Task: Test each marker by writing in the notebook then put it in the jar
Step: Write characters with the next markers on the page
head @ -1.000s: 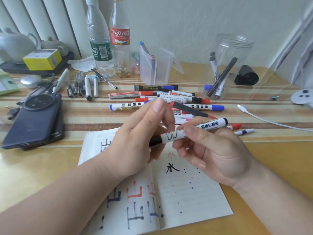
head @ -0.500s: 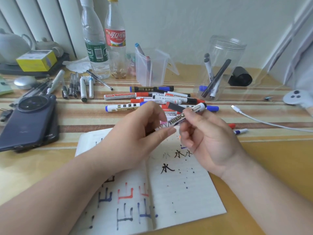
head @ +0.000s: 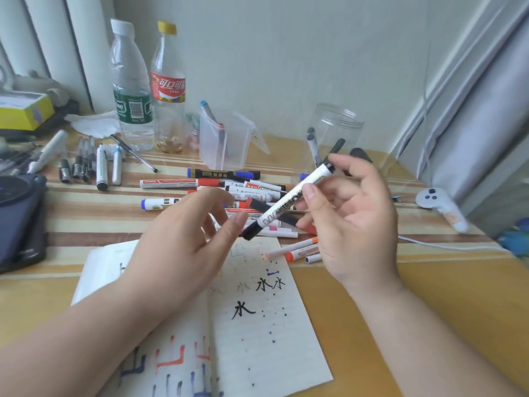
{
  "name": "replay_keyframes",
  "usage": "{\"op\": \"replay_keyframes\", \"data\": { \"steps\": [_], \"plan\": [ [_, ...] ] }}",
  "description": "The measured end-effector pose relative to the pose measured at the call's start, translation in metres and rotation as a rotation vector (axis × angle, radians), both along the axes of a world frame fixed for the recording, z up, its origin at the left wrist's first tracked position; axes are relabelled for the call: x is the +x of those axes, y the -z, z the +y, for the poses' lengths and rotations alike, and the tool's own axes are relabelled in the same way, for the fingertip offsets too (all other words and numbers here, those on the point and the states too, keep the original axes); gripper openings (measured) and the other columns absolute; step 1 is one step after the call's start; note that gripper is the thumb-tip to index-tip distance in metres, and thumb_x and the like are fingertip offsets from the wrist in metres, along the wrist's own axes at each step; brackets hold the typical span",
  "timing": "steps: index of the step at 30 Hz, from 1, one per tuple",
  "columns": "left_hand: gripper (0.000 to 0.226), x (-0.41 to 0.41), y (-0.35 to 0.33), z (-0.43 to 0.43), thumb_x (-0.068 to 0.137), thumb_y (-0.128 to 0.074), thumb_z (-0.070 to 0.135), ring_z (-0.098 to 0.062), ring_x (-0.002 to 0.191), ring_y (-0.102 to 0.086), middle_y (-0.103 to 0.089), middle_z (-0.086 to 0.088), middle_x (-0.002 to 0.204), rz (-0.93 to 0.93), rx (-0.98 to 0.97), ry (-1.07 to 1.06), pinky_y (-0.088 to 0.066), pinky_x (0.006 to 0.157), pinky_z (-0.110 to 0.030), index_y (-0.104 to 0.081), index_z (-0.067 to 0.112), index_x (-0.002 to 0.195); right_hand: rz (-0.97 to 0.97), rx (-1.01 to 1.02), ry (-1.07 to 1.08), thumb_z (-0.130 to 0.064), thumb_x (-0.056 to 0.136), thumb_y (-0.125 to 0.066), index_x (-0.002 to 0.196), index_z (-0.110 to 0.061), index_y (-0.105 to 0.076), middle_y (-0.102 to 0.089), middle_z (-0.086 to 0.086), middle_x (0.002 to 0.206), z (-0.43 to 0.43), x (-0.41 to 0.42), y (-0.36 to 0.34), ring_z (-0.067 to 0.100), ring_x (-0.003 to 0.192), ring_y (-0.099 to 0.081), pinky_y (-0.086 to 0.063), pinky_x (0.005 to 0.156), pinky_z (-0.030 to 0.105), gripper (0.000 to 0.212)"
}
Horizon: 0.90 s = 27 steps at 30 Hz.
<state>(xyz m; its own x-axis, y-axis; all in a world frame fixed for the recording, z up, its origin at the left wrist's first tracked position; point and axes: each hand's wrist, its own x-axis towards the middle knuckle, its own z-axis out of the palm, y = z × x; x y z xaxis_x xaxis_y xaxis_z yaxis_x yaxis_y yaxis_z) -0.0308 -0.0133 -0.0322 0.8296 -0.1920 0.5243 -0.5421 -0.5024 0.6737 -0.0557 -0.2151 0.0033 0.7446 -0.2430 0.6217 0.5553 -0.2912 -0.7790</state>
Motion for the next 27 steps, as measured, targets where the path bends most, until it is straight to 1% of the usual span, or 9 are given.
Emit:
{"op": "replay_keyframes", "data": {
  "steps": [4,6,8,11,15,17,19,23,27],
  "plan": [
    [0.015,0.002,0.001,0.005,0.092,-0.062,0.044,-0.008,0.067,-0.059,-0.062,0.016,0.073,0.009,0.012,-0.007,-0.050,0.060,-0.034,-0.064,0.031,0.083,-0.295,-0.202,0.209,-0.005,0.090,-0.070,0.116,-0.019,-0.055,-0.072,0.012,0.088,-0.012,0.043,-0.043,0.027,0.076,-0.072,-0.060,0.066,0.047,0.033],
    [0.017,0.001,0.001,0.007,0.091,-0.062,0.038,-0.008,0.065,-0.057,-0.062,0.019,0.075,0.014,0.025,-0.001,-0.047,0.057,-0.032,-0.062,0.032,0.076,-0.403,-0.244,0.340,-0.009,0.090,-0.069,0.116,-0.021,-0.057,-0.071,0.005,0.087,-0.023,0.070,-0.066,0.018,0.077,-0.072,-0.060,0.068,0.043,0.031],
    [0.019,0.001,0.000,0.008,0.092,-0.060,0.037,-0.007,0.064,-0.056,-0.061,0.019,0.073,0.011,0.029,0.013,-0.044,0.055,-0.030,-0.060,0.034,0.073,-0.482,-0.250,0.474,-0.010,0.089,-0.067,0.117,-0.012,-0.062,-0.068,-0.002,0.084,-0.033,0.092,-0.086,0.010,0.076,-0.069,-0.059,0.070,0.033,0.028],
    [0.021,0.002,0.002,0.009,0.093,-0.060,0.036,-0.008,0.061,-0.055,-0.060,0.018,0.070,0.012,0.022,0.026,-0.045,0.055,-0.031,-0.059,0.032,0.072,-0.521,-0.239,0.623,-0.009,0.090,-0.063,0.118,-0.006,-0.065,-0.064,-0.006,0.082,-0.043,0.117,-0.099,0.012,0.072,-0.066,-0.057,0.069,0.032,0.029],
    [0.023,0.002,0.003,0.007,0.092,-0.061,0.037,-0.010,0.060,-0.055,-0.060,0.016,0.068,0.019,0.015,0.033,-0.047,0.055,-0.033,-0.059,0.031,0.070,-0.309,-0.346,0.696,-0.015,0.092,-0.056,0.118,-0.012,-0.068,-0.070,0.003,0.094,-0.063,0.144,-0.085,0.020,0.081,-0.067,-0.056,0.079,0.037,0.029],
    [0.024,0.002,0.003,0.006,0.093,-0.060,0.039,-0.009,0.061,-0.056,-0.061,0.016,0.068,0.021,0.020,0.032,-0.048,0.055,-0.035,-0.061,0.030,0.071,-0.122,-0.461,0.719,-0.019,0.094,-0.055,0.122,-0.013,-0.069,-0.069,0.005,0.111,-0.071,0.148,-0.074,0.023,0.095,-0.067,-0.050,0.088,0.027,0.031],
    [0.026,0.003,0.003,0.006,0.094,-0.059,0.041,-0.009,0.060,-0.057,-0.061,0.016,0.067,0.021,0.021,0.033,-0.048,0.055,-0.035,-0.061,0.029,0.071,-0.029,-0.513,0.742,-0.020,0.095,-0.056,0.124,-0.014,-0.067,-0.064,0.005,0.120,-0.073,0.142,-0.068,0.025,0.101,-0.065,-0.040,0.087,0.018,0.032],
    [0.024,0.003,0.002,0.006,0.093,-0.063,0.035,-0.010,0.060,-0.056,-0.060,0.015,0.065,0.024,0.029,0.019,-0.046,0.053,-0.032,-0.060,0.030,0.070,0.016,-0.551,0.634,-0.016,0.091,-0.060,0.109,-0.016,-0.069,-0.062,-0.004,0.102,-0.051,0.103,-0.057,0.018,0.087,-0.063,-0.047,0.083,0.024,0.020],
    [0.022,0.004,0.001,0.007,0.092,-0.063,0.035,-0.008,0.061,-0.054,-0.058,0.014,0.061,0.047,0.043,-0.029,-0.038,0.052,-0.027,-0.061,0.030,0.071,0.509,-0.827,0.177,-0.025,0.090,-0.068,0.096,-0.031,-0.070,-0.065,-0.017,0.081,-0.018,0.057,-0.036,0.002,0.075,-0.062,-0.053,0.070,0.024,0.009]
  ]
}}
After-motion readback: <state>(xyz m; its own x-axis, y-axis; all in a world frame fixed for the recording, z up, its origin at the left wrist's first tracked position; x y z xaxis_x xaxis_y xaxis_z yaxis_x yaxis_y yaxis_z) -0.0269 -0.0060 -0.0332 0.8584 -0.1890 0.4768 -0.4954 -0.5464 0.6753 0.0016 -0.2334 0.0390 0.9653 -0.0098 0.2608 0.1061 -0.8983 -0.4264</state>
